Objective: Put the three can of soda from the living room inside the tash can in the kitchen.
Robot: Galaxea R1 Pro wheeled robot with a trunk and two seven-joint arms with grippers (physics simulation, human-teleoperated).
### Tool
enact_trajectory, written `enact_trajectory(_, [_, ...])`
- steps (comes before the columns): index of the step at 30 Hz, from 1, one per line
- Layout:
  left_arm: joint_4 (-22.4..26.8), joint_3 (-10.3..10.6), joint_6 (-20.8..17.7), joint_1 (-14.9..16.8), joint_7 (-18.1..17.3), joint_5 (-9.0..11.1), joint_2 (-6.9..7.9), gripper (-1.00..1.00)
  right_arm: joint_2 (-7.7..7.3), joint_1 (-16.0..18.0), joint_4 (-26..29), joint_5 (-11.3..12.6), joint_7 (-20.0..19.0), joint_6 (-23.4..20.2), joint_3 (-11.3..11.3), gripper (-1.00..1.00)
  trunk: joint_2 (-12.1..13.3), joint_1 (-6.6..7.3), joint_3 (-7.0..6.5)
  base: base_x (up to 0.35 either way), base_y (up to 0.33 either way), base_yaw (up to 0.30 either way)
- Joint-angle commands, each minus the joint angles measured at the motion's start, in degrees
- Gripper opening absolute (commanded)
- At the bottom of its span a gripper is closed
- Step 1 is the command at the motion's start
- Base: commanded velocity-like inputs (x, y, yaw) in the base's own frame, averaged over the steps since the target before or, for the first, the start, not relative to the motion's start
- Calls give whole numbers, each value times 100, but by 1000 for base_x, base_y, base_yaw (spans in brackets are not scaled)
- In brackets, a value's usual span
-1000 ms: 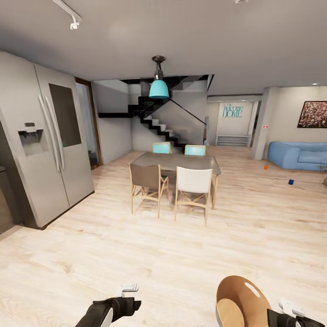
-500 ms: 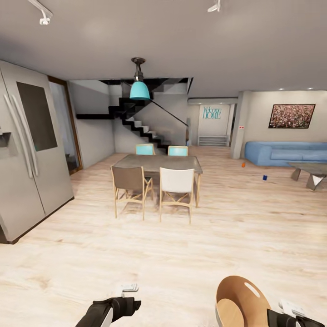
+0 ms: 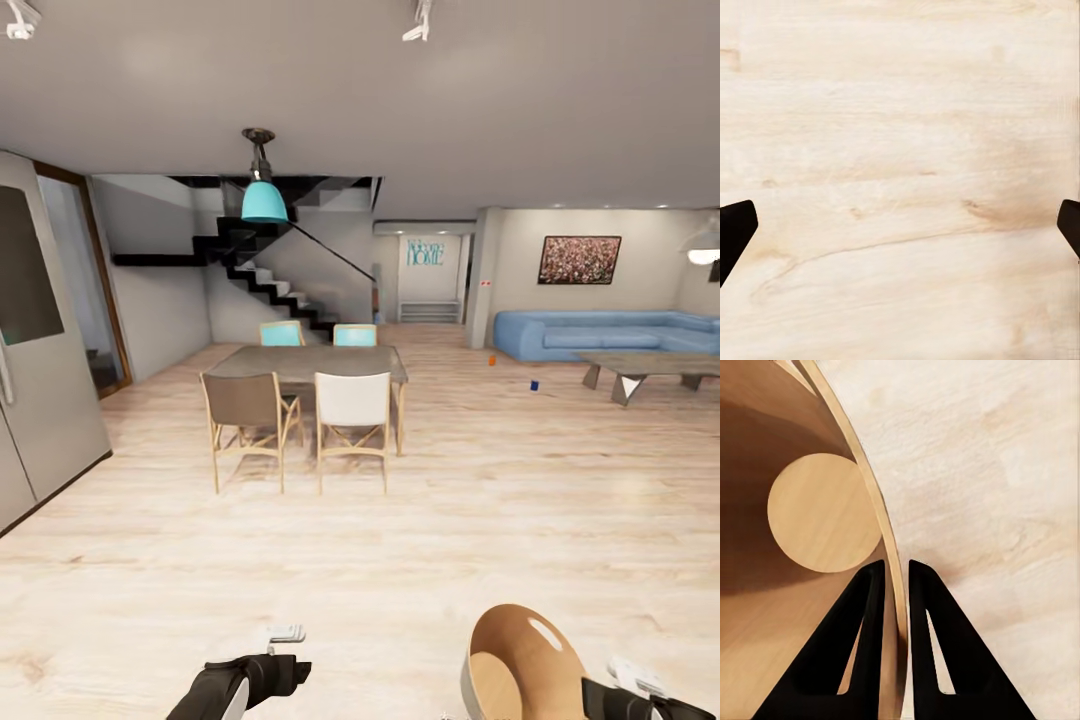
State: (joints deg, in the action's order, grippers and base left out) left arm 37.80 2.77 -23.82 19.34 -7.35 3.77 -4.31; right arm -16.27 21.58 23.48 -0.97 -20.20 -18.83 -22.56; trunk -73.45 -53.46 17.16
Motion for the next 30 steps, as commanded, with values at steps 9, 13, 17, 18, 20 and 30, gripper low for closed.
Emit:
enact_trajectory(9, [0,4,0,0,-3,-6,0,100,-7,4,7,87,-207,-16,-29,-100,0,0,-36,52,0,-260])
enact_trajectory(13, [0,4,0,0,-3,-8,0,100,-5,4,6,81,-255,-16,-21,-100,0,0,-53,125,0,-260])
enact_trajectory(17, [0,5,5,0,-3,-8,0,100,-1,4,3,75,-269,-16,-14,-100,0,0,-69,174,0,-260])
enact_trajectory(18, [0,5,6,0,-3,-8,0,100,0,4,4,74,-270,-16,-13,-100,0,0,-73,229,0,-260])
enact_trajectory(20, [0,5,8,0,-3,-8,0,100,2,4,6,72,-272,-14,-12,-100,0,0,-82,279,0,-260])
enact_trajectory(30, [-4,5,136,0,-12,-17,2,100,0,4,9,64,-274,-16,-11,-100,0,0,-103,331,0,-163])
